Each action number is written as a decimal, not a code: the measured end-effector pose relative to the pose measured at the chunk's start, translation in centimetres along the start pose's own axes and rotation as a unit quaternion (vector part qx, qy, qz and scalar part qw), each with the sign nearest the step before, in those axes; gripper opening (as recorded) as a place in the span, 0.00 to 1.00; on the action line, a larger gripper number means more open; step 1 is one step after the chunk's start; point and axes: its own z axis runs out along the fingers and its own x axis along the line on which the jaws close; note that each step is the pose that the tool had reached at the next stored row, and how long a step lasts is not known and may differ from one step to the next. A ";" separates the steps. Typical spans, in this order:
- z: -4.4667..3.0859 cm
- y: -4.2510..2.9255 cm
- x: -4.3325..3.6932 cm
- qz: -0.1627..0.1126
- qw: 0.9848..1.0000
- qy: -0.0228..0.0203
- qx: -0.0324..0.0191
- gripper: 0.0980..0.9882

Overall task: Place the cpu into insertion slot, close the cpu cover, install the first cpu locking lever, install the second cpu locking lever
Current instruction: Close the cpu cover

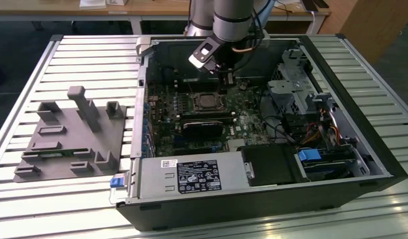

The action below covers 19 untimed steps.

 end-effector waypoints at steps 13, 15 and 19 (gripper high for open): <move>0.06 -2.64 0.08 0.000 1.000 0.000 0.000 0.01; 0.06 -2.90 0.08 0.000 1.000 0.000 0.000 0.01; 0.04 -3.29 0.09 0.000 1.000 0.000 0.000 0.01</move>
